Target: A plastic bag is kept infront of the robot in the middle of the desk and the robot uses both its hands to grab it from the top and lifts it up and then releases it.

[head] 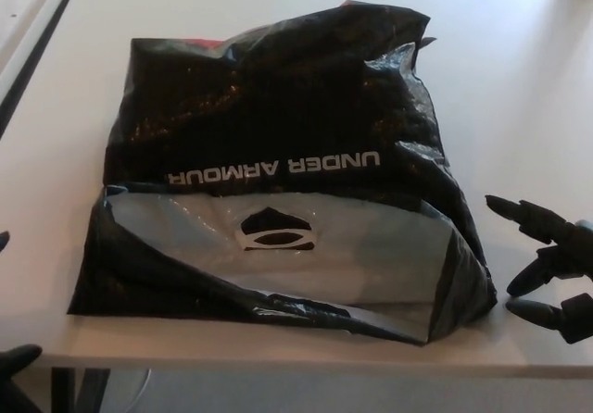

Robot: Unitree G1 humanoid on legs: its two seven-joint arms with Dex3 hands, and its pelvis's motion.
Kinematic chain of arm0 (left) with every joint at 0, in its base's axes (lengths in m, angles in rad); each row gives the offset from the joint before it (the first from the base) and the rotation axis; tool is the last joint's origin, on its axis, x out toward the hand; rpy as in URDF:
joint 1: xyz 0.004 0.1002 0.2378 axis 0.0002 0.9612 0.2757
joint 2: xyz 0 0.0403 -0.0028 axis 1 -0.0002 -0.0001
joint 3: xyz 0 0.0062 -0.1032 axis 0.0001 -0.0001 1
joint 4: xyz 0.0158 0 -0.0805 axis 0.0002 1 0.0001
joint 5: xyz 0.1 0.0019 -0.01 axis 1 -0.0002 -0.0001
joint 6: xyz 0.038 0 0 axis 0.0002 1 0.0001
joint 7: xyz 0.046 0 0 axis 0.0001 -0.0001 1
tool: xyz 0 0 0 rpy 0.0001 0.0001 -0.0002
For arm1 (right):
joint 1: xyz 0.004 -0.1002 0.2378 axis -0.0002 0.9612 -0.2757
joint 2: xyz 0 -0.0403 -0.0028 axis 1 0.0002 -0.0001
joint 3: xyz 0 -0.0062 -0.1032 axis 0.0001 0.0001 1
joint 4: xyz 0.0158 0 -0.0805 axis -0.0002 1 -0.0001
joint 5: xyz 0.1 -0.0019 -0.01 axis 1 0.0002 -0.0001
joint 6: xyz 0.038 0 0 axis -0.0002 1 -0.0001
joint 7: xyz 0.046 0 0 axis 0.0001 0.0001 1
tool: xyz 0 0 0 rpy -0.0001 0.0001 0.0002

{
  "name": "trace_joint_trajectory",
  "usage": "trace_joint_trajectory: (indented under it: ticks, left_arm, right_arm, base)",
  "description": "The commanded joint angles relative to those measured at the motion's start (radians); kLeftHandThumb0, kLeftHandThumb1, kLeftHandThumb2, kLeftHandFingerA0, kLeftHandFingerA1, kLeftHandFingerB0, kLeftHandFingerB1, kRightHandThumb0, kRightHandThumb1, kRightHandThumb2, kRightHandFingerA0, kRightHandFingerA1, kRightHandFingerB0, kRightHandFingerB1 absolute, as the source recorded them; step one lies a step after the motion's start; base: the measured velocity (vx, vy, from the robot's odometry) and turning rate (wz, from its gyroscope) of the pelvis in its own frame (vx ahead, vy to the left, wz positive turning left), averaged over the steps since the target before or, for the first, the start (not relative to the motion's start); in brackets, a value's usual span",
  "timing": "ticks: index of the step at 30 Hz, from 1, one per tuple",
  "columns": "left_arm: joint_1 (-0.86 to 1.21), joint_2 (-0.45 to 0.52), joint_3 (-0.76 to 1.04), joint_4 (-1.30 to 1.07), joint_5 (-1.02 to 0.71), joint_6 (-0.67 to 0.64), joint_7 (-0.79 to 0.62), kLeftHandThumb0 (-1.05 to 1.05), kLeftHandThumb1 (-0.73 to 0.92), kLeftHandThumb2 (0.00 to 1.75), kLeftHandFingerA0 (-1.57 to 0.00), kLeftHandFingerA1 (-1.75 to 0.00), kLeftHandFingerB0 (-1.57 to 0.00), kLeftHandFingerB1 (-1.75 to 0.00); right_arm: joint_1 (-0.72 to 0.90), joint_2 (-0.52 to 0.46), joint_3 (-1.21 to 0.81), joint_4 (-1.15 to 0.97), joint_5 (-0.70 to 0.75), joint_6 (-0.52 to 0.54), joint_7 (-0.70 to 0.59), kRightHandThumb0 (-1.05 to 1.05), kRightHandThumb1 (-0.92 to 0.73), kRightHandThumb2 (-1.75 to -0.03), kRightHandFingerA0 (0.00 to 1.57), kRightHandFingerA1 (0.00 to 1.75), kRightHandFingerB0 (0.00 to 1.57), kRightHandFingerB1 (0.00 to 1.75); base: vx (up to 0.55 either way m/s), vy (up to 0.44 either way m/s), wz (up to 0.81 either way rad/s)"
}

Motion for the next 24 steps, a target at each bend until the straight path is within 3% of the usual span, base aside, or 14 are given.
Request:
trace_joint_trajectory:
  ticks: [1,4,5,8,12,13,14,15,17,18,19,20,23,24]
  left_arm:
    - [-0.068,-0.105,0.038,-0.01,-0.167,0.263,-0.239,-0.61,0.33,0.7,-0.81,-0.6,-0.06,-0.16]
    - [-0.072,-0.122,0.031,-0.007,-0.151,0.301,-0.232,-0.61,0.32,0.71,-0.84,-0.63,-0.04,-0.19]
    - [-0.074,-0.131,0.036,-0.008,-0.161,0.314,-0.245,-0.64,0.37,0.53,-0.84,-0.58,0.0,-0.25]
    - [-0.075,-0.161,0.034,-0.015,-0.18,0.36,-0.276,-0.57,0.31,0.71,-0.83,-0.65,-0.02,-0.16]
    - [-0.064,-0.181,0.024,-0.04,-0.195,0.401,-0.316,-0.57,0.3,0.72,-0.84,-0.68,0.0,-0.15]
    - [-0.061,-0.184,0.021,-0.045,-0.197,0.403,-0.32,-0.66,0.32,0.6,-0.86,-0.67,-0.01,-0.14]
    - [-0.055,-0.191,0.016,-0.06,-0.201,0.411,-0.327,-0.54,0.33,0.76,-0.86,-0.75,0.0,-0.15]
    - [-0.052,-0.193,0.012,-0.072,-0.204,0.418,-0.331,-0.54,0.33,0.76,-0.86,-0.75,0.0,-0.15]
    - [-0.059,-0.207,-0.002,-0.09,-0.205,0.448,-0.344,-0.57,0.31,0.71,-0.85,-0.84,0.0,-0.11]
    - [-0.06,-0.209,-0.006,-0.097,-0.206,0.454,-0.35,-0.63,0.36,0.54,-0.89,-0.9,0.0,-0.14]
    - [-0.06,-0.211,-0.009,-0.107,-0.211,0.462,-0.358,-0.63,0.36,0.54,-0.89,-0.9,0.0,-0.14]
    - [-0.06,-0.212,-0.015,-0.116,-0.21,0.465,-0.361,-0.61,0.3,0.68,-0.89,-0.95,0.0,0.0]
    - [-0.064,-0.223,-0.023,-0.144,-0.22,0.494,-0.379,-0.59,0.28,0.67,-0.89,-1.06,0.0,0.0]
    - [-0.061,-0.223,-0.025,-0.156,-0.224,0.501,-0.386,-0.61,0.35,0.52,-0.86,-1.14,0.0,-0.09]
  right_arm:
    - [0.023,0.012,0.013,0.009,-0.01,0.033,0.019,-0.98,-0.5,-0.92,0.76,0.62,0.0,0.05]
    - [0.023,0.018,0.018,0.005,-0.016,0.031,0.011,-0.98,-0.5,-0.92,0.75,0.62,0.0,0.05]
    - [0.022,0.019,0.018,0.007,-0.017,0.031,0.01,-0.95,-0.5,-0.91,0.75,0.62,0.0,0.07]
    - [0.017,0.026,0.02,0.018,-0.019,0.029,0.003,-0.91,-0.48,-0.89,0.74,0.63,0.0,0.09]
    - [0.018,0.035,0.02,0.021,-0.014,0.037,0.003,-0.92,-0.49,-0.89,0.75,0.62,0.0,0.08]
    - [0.016,0.037,0.02,0.026,-0.014,0.035,0.002,-0.93,-0.49,-0.9,0.77,0.63,0.0,0.06]
    - [0.011,0.041,0.022,0.036,-0.017,0.034,-0.003,-0.93,-0.49,-0.9,0.78,0.63,0.0,0.07]
    - [0.008,0.044,0.024,0.041,-0.02,0.035,-0.007,-0.93,-0.49,-0.9,0.78,0.63,0.0,0.07]
    - [-0.001,0.053,0.028,0.067,-0.027,0.036,-0.02,-0.93,-0.49,-0.9,0.79,0.64,0.0,0.08]
    - [-0.004,0.056,0.028,0.075,-0.027,0.036,-0.021,-0.94,-0.49,-0.91,0.77,0.63,0.0,0.08]
    - [-0.007,0.057,0.029,0.08,-0.027,0.036,-0.021,-0.94,-0.49,-0.91,0.77,0.63,0.0,0.08]
    - [-0.013,0.055,0.033,0.085,-0.037,0.035,-0.029,-0.95,-0.5,-0.92,0.74,0.62,0.0,0.07]
    - [-0.031,0.055,0.033,0.114,-0.035,0.028,-0.029,-0.96,-0.5,-0.92,0.76,0.63,0.0,0.07]
    - [-0.036,0.057,0.033,0.123,-0.032,0.028,-0.027,-0.96,-0.5,-0.92,0.77,0.63,0.0,0.07]
  base:
    - [-0.02,-0.005,0.08]
    - [-0.02,-0.003,0.08]
    - [-0.02,-0.001,0.08]
    - [-0.02,0.002,0.1]
    - [-0.02,0.006,0.1]
    - [-0.01,0.004,0.06]
    - [0.0,0.0,0.0]
    - [0.0,0.0,0.0]
    - [0.0,0.0,0.0]
    - [-0.01,0.003,0.06]
    - [0.0,0.0,0.0]
    - [0.0,0.0,0.0]
    - [0.0,0.001,0.08]
    - [-0.01,0.0,0.07]
